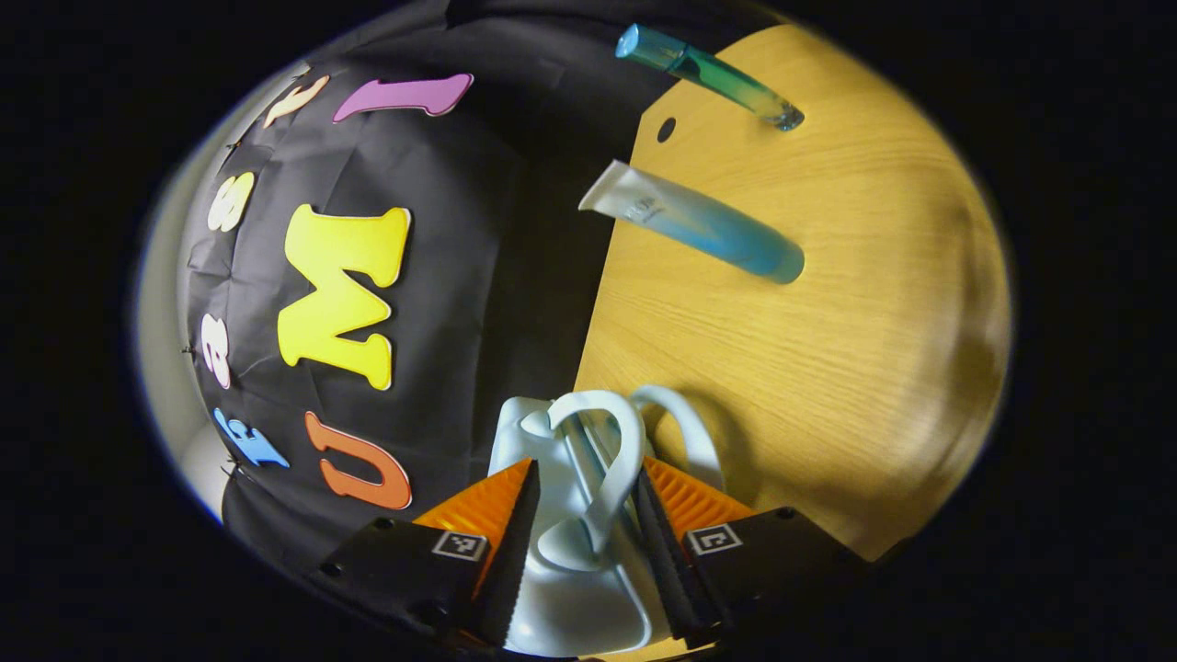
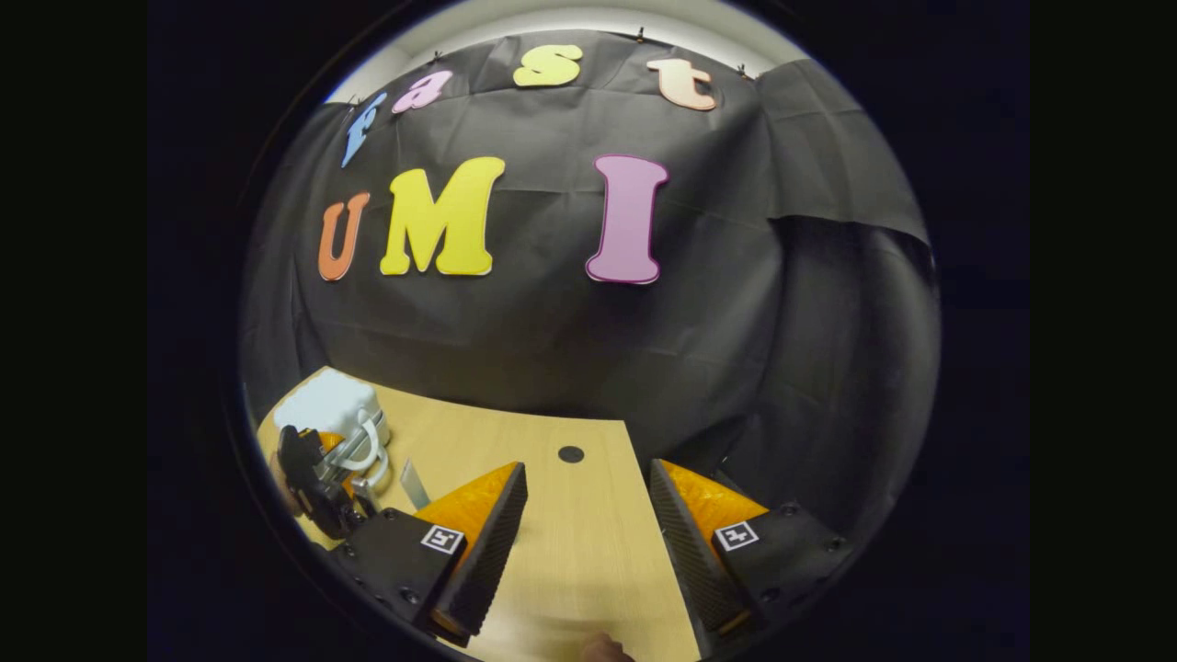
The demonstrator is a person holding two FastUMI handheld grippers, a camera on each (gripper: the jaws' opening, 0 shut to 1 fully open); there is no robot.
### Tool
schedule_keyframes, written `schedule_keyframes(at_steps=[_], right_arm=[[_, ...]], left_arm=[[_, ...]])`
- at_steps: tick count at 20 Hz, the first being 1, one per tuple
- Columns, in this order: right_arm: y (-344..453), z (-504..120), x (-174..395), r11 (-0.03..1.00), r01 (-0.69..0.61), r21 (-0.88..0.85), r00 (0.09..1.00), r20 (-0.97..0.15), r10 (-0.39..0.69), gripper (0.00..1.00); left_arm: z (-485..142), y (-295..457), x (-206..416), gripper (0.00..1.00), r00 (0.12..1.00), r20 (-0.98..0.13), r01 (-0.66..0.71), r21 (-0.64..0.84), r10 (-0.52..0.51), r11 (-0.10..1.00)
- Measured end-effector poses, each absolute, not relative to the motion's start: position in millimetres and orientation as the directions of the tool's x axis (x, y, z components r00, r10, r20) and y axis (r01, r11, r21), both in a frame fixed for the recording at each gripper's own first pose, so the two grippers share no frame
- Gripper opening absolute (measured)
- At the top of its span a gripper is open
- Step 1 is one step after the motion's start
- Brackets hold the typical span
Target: First open the suitcase, pack the skin care products into it, and then close the suitcase.
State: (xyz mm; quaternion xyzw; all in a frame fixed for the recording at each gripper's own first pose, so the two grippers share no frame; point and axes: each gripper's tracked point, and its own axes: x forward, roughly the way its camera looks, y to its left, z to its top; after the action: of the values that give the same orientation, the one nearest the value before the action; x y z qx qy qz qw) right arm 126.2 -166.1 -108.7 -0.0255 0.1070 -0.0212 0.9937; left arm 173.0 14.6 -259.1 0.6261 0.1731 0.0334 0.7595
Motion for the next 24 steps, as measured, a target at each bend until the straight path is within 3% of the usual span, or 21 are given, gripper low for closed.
schedule_keyframes(at_steps=[5,6,7,11,19,24], right_arm=[[-171.9,-119.0,123.7,0.998,0.020,-0.057,0.973,-0.227,-0.032,0.80],[-173.7,-118.2,123.4,0.998,0.023,-0.059,0.974,-0.224,-0.035,0.80],[-174.9,-117.4,123.0,0.998,0.026,-0.058,0.975,-0.220,-0.038,0.80],[-170.5,-107.0,116.5,0.997,0.040,-0.070,0.978,-0.204,-0.054,0.80],[-142.3,-46.5,107.2,0.987,0.125,-0.102,0.985,-0.105,-0.136,0.80],[-120.6,-12.1,109.2,0.972,0.206,-0.111,0.975,-0.061,-0.213,0.80]], left_arm=[[-264.4,9.4,178.4,0.32,0.932,-0.254,0.203,0.956,0.257,0.212],[-262.4,8.3,176.1,0.29,0.932,-0.255,0.203,0.956,0.258,0.211],[-262.8,8.3,178.7,0.12,0.936,-0.252,0.200,0.956,0.247,0.216],[-250.5,10.7,177.6,0.03,0.945,-0.230,0.158,0.944,0.233,0.289],[-187.7,22.9,165.4,0.02,0.966,-0.232,0.128,0.810,0.111,0.573],[-118.8,70.5,150.5,0.02,0.982,-0.184,0.085,0.658,0.051,0.748]])
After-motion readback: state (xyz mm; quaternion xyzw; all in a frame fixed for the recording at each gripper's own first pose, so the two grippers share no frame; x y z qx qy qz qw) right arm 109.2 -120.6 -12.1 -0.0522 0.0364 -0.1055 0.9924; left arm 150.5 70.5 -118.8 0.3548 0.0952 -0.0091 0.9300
